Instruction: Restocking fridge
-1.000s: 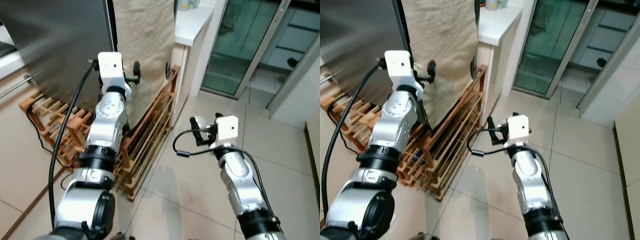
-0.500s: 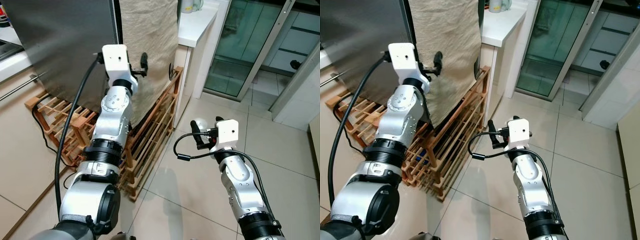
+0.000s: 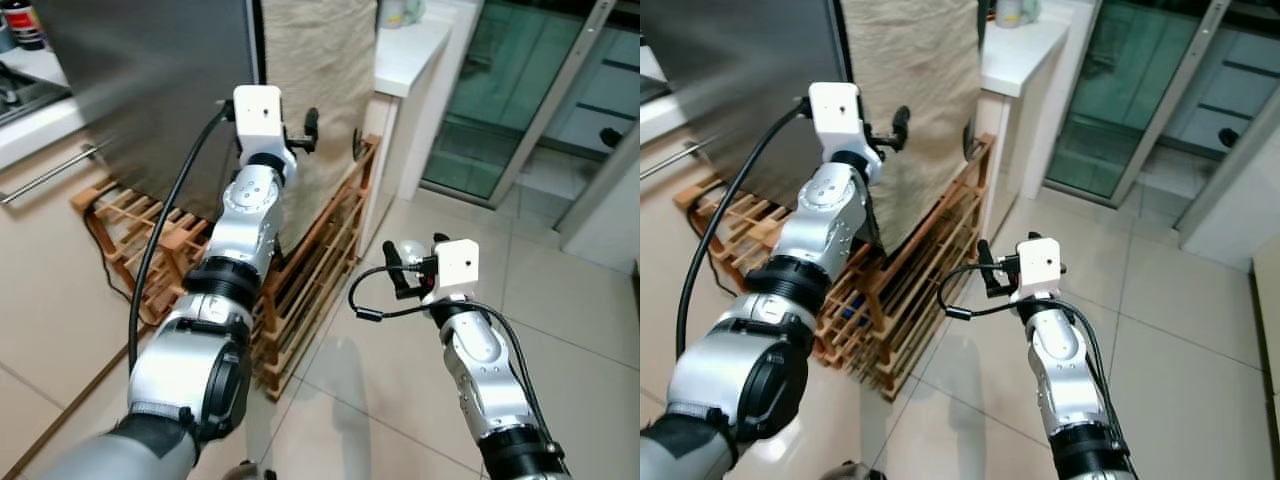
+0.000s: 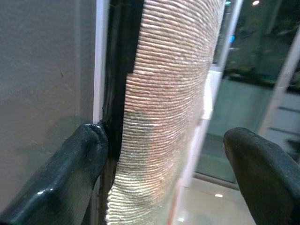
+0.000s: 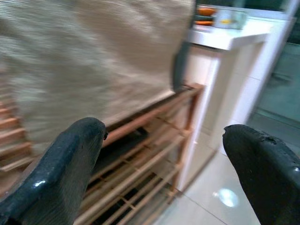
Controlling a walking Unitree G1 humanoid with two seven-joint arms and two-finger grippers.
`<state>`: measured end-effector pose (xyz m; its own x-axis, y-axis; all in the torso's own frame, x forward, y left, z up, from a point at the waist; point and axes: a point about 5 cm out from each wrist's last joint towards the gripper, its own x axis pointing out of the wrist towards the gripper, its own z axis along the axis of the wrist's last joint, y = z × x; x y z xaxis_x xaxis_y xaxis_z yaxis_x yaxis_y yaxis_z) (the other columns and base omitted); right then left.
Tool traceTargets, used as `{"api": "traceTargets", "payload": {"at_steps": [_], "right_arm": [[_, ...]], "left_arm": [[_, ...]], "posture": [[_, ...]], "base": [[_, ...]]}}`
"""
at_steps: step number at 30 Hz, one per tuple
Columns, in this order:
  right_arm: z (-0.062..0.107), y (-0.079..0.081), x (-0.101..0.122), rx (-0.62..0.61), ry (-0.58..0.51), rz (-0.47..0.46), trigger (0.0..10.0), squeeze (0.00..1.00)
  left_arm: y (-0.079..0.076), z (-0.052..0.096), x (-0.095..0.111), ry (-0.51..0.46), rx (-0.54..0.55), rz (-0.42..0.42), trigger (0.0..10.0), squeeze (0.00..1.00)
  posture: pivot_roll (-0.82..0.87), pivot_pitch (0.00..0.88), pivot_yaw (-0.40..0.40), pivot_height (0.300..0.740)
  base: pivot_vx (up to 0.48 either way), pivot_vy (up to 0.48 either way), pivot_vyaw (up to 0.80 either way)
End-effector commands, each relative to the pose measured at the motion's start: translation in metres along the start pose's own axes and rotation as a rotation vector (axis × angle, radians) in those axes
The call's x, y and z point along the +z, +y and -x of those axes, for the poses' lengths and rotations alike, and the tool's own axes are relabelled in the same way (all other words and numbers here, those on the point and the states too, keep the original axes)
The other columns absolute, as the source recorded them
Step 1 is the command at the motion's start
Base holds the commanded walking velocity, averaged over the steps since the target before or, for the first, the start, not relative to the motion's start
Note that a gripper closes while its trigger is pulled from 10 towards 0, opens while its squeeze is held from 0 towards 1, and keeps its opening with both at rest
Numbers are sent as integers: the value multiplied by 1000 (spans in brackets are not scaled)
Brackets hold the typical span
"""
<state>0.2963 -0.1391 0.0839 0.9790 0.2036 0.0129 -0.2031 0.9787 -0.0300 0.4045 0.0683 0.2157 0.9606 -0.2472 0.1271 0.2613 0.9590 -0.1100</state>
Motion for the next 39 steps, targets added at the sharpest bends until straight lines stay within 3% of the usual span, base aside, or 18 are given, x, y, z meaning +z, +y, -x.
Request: {"api": "traceTargets", "payload": {"at_steps": [1,5,6,7,8,9,11,15,19,23,24,25,26,29,31,32,36,39], "right_arm": [[0,1,3,2,-4,0,10000,47],[5,1,2,-2,-1,-7,10000,51],[5,1,2,-2,-1,-7,10000,51],[10,1,-1,-2,8,-12,10000,55],[13,2,-2,-1,13,-15,10000,55],[13,2,-2,-1,13,-15,10000,55],[21,2,-4,-2,22,-13,10000,55],[31,-7,-3,-33,25,3,10000,51],[36,-11,1,-31,19,17,10000,55],[38,-8,1,-3,26,6,10000,55],[35,-6,1,18,29,-2,10000,55],[35,-6,1,18,29,-2,10000,55],[33,-5,1,29,31,-7,10000,51],[24,-3,2,67,48,-34,10000,47],[22,-3,2,74,50,-38,10000,51],[16,-1,3,102,55,-40,10000,47],[3,0,4,123,61,-45,10000,43],[-13,-12,12,93,48,-38,10000,43]], "left_arm": [[-50,0,-11,52,-240,68,10000,0],[-106,1,8,-9,-493,200,10000,0],[-106,1,8,-9,-493,200,10000,0],[-139,7,17,-42,-623,254,10000,0],[-154,11,21,-58,-683,262,10000,0],[-154,11,21,-58,-683,262,10000,0],[-184,22,26,-89,-803,277,10000,0],[-199,29,26,-107,-866,299,10000,0],[-185,25,27,-130,-854,314,10000,0],[-126,29,31,-225,-839,309,10000,0],[-94,36,28,-236,-811,261,10000,0],[-94,36,28,-236,-811,261,10000,0],[-77,39,26,-232,-787,232,10000,0],[1,57,27,-205,-642,145,10000,0],[14,60,28,-201,-605,123,10000,0],[47,71,30,-180,-494,42,10000,0],[82,83,21,-126,-316,-34,10000,0],[124,92,0,-44,49,-58,10000,0]], "posture": [[-167,0,11,740],[-190,0,21,740],[-190,0,21,740],[-201,0,25,740],[-201,0,25,740],[-201,0,25,740],[-231,0,36,740],[-249,0,40,740],[-258,0,31,740],[-244,0,26,740],[-219,0,18,740],[-219,0,18,740],[-219,0,18,740],[-164,0,-3,740],[-157,0,-6,740],[-142,0,-13,740],[-103,0,-30,740],[-81,0,-37,740]], "base": [[0,0,0],[0,0,0],[0,0,0],[0,0,0],[0,0,0],[0,0,0],[0,0,0],[0,0,0],[0,0,0],[0,0,0],[0,0,0],[0,0,0],[0,0,0],[0,0,0],[0,0,0],[0,0,0],[0,0,0],[0,0,0]]}}
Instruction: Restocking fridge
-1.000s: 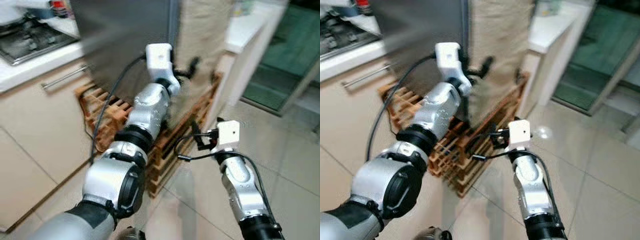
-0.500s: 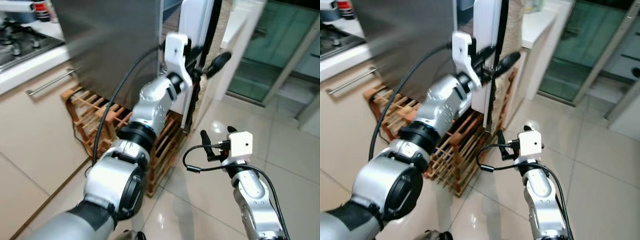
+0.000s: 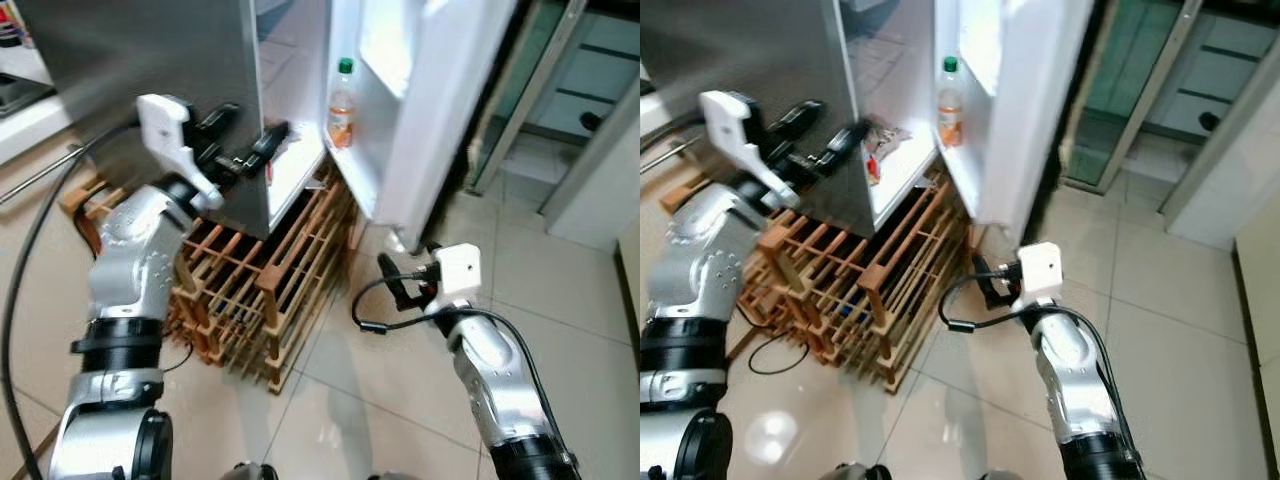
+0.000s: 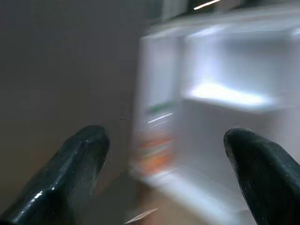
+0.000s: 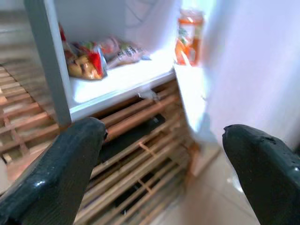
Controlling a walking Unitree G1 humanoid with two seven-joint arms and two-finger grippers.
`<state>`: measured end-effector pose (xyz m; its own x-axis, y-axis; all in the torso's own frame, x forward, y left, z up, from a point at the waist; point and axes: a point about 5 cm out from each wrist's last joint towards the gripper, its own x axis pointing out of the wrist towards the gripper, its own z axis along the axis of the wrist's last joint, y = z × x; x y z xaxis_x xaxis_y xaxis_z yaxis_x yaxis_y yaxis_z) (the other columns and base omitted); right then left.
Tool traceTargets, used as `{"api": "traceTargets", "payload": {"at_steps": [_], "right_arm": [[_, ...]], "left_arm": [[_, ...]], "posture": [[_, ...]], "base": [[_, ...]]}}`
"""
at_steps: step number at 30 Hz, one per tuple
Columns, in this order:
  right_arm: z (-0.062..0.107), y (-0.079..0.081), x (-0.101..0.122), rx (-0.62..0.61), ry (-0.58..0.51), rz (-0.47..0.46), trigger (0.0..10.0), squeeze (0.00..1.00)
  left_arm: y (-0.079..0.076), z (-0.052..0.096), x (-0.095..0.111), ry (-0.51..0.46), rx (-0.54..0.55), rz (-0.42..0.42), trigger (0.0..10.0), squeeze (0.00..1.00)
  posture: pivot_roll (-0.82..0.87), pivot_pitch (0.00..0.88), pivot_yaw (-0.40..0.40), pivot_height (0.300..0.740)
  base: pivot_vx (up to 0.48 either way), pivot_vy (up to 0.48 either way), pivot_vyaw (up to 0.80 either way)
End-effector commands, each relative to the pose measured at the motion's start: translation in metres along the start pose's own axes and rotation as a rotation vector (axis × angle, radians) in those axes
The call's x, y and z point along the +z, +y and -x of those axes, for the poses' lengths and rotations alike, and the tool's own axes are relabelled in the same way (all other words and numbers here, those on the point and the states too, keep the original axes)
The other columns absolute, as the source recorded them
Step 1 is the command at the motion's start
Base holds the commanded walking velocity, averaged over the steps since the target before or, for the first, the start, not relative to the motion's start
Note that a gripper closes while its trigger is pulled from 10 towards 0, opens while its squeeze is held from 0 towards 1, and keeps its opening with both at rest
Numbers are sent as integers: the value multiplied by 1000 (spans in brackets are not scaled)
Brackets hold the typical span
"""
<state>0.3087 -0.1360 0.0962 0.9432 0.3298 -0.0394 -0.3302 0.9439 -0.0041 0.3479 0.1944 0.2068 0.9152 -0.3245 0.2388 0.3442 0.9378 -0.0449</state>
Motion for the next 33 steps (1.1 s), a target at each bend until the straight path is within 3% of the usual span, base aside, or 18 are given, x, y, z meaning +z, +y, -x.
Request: {"api": "traceTargets", "payload": {"at_steps": [1,2,3,4,5,6,9,13,15,23,25,26,33], "right_arm": [[2,-12,0,-38,-3,-15,10000,43],[-4,-19,6,-57,-15,-16,10000,43],[-6,-20,9,-66,-22,-24,10000,39],[-6,-20,9,-66,-22,-24,10000,39],[-7,-21,12,-82,-41,-36,10000,43],[-7,-19,11,-87,-35,-37,10000,59],[-8,-14,6,-84,-17,-54,10000,75],[-14,1,3,-51,-20,-84,10000,90],[-16,4,4,-38,-24,-83,10000,90],[-20,12,3,-12,-27,-89,10000,129],[-20,15,3,-2,-28,-94,10000,133],[-19,16,1,5,-23,-99,10000,133],[-18,19,-4,13,-8,-115,10000,157]], "left_arm": [[15,9,-14,66,143,-14,10000,0],[30,24,-28,133,315,-48,10000,0],[34,33,-35,164,374,-61,10000,0],[34,33,-35,164,374,-61,10000,0],[33,51,-45,173,454,-50,10000,0],[29,57,-49,179,469,-51,10000,0],[17,63,-55,195,477,-65,10000,0],[-3,61,-66,228,488,-75,10000,0],[-5,60,-66,230,493,-83,10000,0],[4,66,-69,298,707,-116,10000,0],[4,66,-74,335,706,-125,10000,0],[-5,61,-82,366,621,-104,10000,0],[-19,51,-81,344,514,-143,10000,0]], "posture": [[-81,0,-37,740],[-77,0,-38,740],[-77,0,-40,740],[-77,0,-40,740],[-75,0,-42,740],[-76,0,-43,740],[-79,0,-42,740],[-83,0,-43,740],[-82,0,-44,740],[-91,0,-43,740],[-92,0,-41,740],[-92,0,-40,740],[-94,0,-32,740]], "base": [[0,0,0],[0,0,0],[0,0,0],[0,0,0],[0,0,0],[0,0,631],[0,0,633],[0,0,497],[0,0,472],[326,-271,440],[435,0,413],[398,0,0],[0,0,0]]}}
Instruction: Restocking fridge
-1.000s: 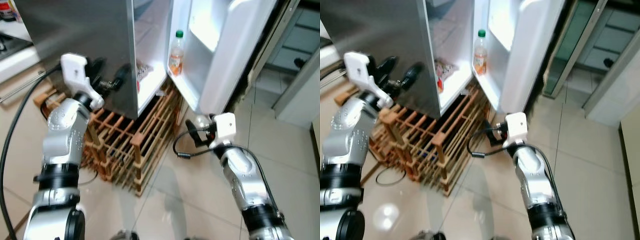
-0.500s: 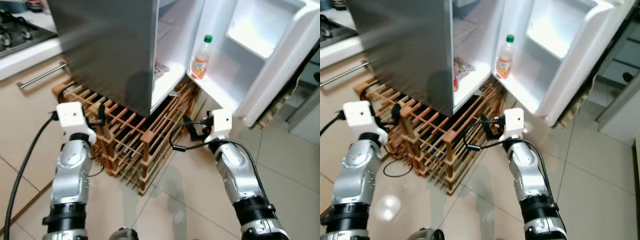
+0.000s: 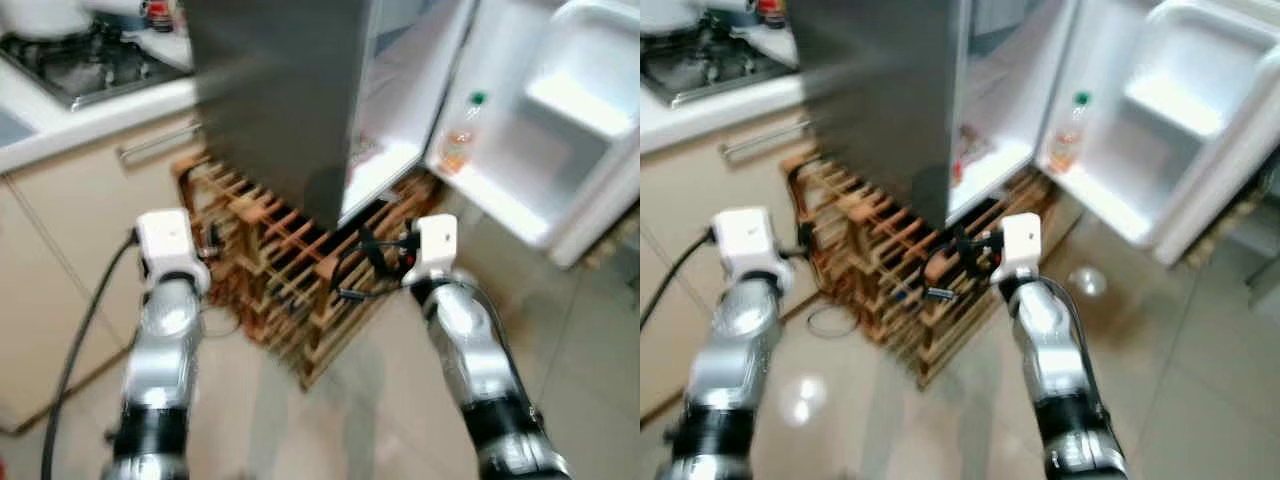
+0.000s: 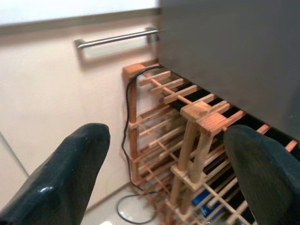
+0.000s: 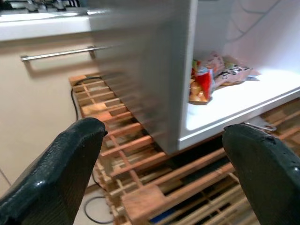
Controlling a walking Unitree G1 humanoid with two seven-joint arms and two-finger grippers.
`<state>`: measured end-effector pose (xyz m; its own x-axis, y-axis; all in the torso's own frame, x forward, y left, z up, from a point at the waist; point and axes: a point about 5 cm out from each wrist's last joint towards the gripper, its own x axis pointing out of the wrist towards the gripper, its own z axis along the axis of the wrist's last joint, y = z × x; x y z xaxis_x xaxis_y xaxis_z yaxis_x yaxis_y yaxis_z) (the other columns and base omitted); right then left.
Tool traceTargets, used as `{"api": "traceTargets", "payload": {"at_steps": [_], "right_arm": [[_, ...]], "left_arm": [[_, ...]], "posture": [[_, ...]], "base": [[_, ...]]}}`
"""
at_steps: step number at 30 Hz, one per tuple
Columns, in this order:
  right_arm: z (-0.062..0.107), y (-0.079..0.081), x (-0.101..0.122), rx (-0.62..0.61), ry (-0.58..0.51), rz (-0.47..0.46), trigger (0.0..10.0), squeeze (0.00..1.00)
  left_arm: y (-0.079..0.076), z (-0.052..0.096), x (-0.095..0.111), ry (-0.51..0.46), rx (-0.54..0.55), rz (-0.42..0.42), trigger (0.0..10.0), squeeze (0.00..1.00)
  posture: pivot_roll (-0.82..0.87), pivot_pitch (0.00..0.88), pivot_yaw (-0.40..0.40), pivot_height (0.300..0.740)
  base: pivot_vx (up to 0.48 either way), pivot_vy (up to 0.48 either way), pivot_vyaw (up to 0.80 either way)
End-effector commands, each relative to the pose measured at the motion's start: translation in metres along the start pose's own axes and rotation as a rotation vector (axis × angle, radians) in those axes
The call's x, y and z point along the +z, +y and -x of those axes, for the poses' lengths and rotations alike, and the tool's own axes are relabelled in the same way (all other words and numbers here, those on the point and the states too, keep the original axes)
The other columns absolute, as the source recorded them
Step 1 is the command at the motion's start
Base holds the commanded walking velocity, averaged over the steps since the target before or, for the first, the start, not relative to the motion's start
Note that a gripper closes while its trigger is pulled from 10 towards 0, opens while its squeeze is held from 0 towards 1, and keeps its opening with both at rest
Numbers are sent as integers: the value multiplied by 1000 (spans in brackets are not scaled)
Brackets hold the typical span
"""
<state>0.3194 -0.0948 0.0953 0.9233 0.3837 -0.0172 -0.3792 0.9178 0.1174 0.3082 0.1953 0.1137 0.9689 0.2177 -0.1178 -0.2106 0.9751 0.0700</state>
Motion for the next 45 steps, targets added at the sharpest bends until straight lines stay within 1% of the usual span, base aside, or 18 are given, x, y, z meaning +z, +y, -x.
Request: {"api": "traceTargets", "payload": {"at_steps": [1,4,5,11,15,17,18,20,21,24,26,30,31,32,34,38,42,45], "right_arm": [[7,-17,-3,-50,12,2,10000,157],[10,-19,-10,-84,29,-22,10000,157],[12,-20,-16,-123,65,-5,10000,98],[14,-13,-18,-83,62,16,10000,149],[12,-11,-18,-59,53,8,10000,157],[11,-12,-17,-62,52,5,10000,161],[9,-14,-17,-66,48,-5,10000,169],[7,-14,-16,-66,45,-10,10000,176],[5,-15,-16,-69,48,-19,10000,176],[4,-19,-14,-84,48,-31,10000,176],[5,-18,-14,-63,45,-22,10000,184],[6,-19,-15,-59,43,-24,10000,188],[4,-19,-10,-78,9,-63,10000,196],[4,-19,-10,-78,9,-63,10000,196],[2,-20,-3,-93,-29,-100,10000,204],[-2,-28,4,-110,-55,-100,10000,204],[-4,-30,5,-101,-48,-69,10000,204],[-6,-23,6,-72,-48,-49,10000,220]], "left_arm": [[-14,-1,6,-26,-52,-12,10000,0],[-16,-1,8,-45,-92,-26,10000,0],[-16,-1,8,-53,-118,-23,10000,0],[-18,-4,20,-106,-135,-66,10000,0],[-22,-4,29,-142,-152,-28,10000,0],[-20,-4,28,-141,-141,-21,10000,0],[-18,-1,24,-124,-122,29,10000,0],[-18,0,21,-115,-120,48,10000,0],[-20,3,14,-92,-131,45,10000,0],[-25,3,11,-68,-134,37,10000,0],[-30,4,9,-70,-146,-5,10000,0],[-31,3,7,-61,-133,-10,10000,0],[-25,2,1,-62,-101,-31,10000,0],[-25,2,1,-62,-101,-31,10000,0],[-16,3,-7,-49,-64,-39,10000,0],[0,10,-25,16,17,18,10000,0],[0,12,-21,-6,13,3,10000,0],[-3,7,-12,-44,33,3,10000,0]], "posture": [[-94,0,-32,740],[-90,0,-28,740],[-78,0,-32,740],[-67,0,-38,740],[-41,0,-48,740],[-35,0,-50,740],[-13,0,-53,740],[-13,0,-53,740],[-7,0,-53,740],[-4,0,-60,740],[-7,0,-59,740],[-8,0,-61,740],[-14,0,-74,740],[-14,0,-74,740],[-16,0,-75,740],[-14,0,-85,740],[-16,0,-87,740],[-25,0,-83,740]], "base": [[0,0,0],[0,0,0],[0,0,0],[0,0,323],[0,0,452],[0,0,444],[0,0,438],[0,0,441],[0,371,431],[0,429,431],[0,0,438],[0,0,438],[0,0,444],[0,0,444],[0,0,441],[0,0,445],[0,0,448],[167,-411,429]]}}
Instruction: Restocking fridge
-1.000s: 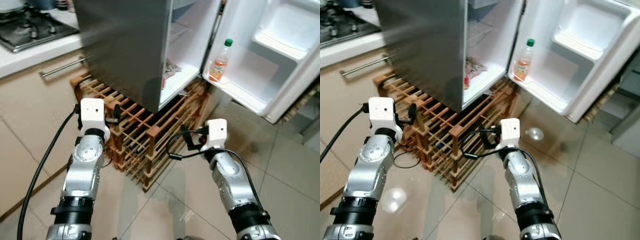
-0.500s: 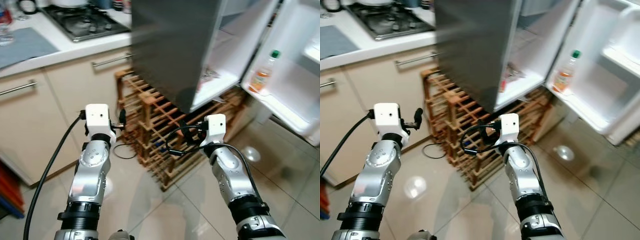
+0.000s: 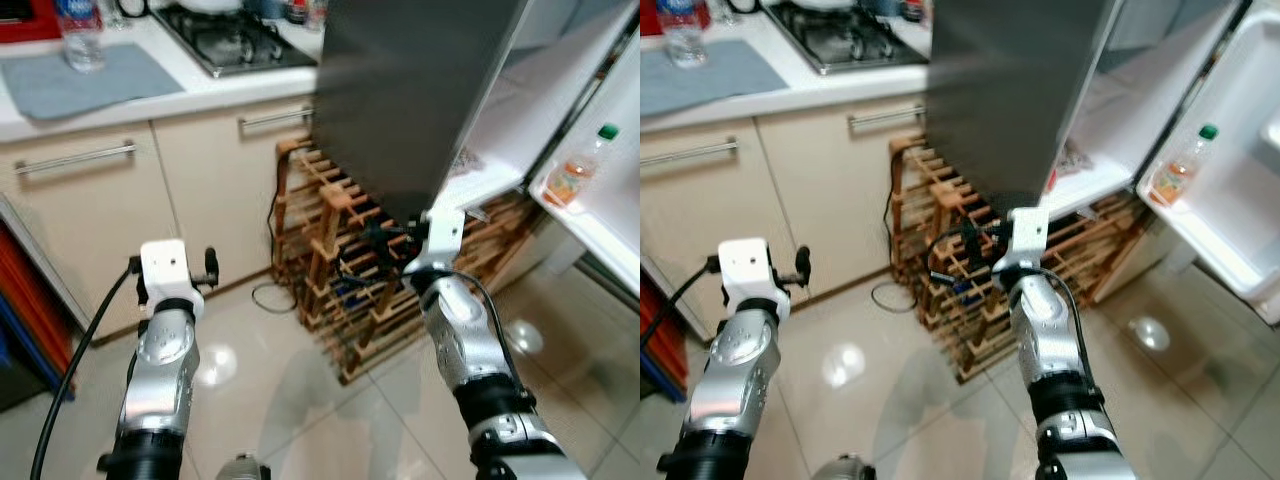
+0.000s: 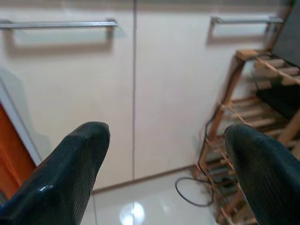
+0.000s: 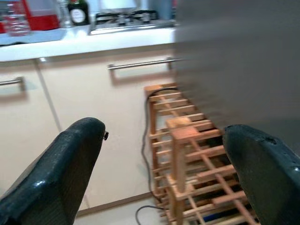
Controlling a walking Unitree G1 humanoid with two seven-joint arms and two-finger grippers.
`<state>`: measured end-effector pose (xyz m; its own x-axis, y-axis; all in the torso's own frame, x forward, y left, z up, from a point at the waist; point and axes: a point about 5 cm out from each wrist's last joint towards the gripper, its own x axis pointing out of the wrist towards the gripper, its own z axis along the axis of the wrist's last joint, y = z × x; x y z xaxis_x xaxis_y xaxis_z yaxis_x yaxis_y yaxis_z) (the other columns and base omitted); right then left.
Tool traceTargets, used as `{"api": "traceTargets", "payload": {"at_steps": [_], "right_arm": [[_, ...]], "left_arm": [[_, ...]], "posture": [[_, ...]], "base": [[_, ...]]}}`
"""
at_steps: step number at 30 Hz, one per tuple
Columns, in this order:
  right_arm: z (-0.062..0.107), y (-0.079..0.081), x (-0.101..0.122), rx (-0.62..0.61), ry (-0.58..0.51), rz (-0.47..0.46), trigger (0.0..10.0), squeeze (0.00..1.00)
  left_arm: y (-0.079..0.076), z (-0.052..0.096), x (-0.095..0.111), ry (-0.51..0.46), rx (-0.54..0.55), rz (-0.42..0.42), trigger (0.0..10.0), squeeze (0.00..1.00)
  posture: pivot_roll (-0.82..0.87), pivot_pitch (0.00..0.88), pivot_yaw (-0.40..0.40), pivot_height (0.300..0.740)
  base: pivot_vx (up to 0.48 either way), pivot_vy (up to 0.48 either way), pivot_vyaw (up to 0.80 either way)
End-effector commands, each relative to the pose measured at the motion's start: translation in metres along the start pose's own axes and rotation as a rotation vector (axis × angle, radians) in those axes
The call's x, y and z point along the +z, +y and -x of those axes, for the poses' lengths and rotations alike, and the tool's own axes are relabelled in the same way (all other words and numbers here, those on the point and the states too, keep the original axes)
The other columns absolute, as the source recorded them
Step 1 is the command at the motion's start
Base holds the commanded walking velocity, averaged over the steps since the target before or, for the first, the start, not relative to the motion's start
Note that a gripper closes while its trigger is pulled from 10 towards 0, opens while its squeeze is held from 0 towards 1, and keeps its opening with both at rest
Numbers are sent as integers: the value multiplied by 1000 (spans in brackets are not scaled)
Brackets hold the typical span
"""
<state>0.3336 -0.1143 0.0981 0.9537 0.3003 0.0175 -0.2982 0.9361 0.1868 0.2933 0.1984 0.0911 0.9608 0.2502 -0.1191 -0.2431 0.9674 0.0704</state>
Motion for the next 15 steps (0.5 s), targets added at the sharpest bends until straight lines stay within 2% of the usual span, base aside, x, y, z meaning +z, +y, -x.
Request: {"api": "traceTargets", "payload": {"at_steps": [1,2,3,6,11,15], "right_arm": [[0,2,0,20,0,22,10000,227],[0,2,0,20,0,22,10000,227],[-1,4,-1,28,2,20,10000,231],[0,6,-3,34,7,19,10000,247],[1,8,-9,39,23,19,10000,263],[3,9,-12,45,33,17,10000,275]], "left_arm": [[-9,-5,15,-58,3,-14,10000,0],[-9,-5,15,-58,3,-14,10000,0],[-9,-6,18,-72,8,-58,10000,0],[-6,-6,20,-73,26,-108,10000,0],[3,-6,21,-55,65,-141,10000,0],[7,-4,27,-70,80,-200,10000,0]], "posture": [[-28,0,-80,740],[-28,0,-80,740],[-31,0,-74,740],[-26,0,-69,740],[-19,0,-69,740],[-9,0,-69,740]], "base": [[247,-409,425],[247,-409,425],[251,-405,425],[259,-400,425],[276,-390,425],[277,-389,425]]}}
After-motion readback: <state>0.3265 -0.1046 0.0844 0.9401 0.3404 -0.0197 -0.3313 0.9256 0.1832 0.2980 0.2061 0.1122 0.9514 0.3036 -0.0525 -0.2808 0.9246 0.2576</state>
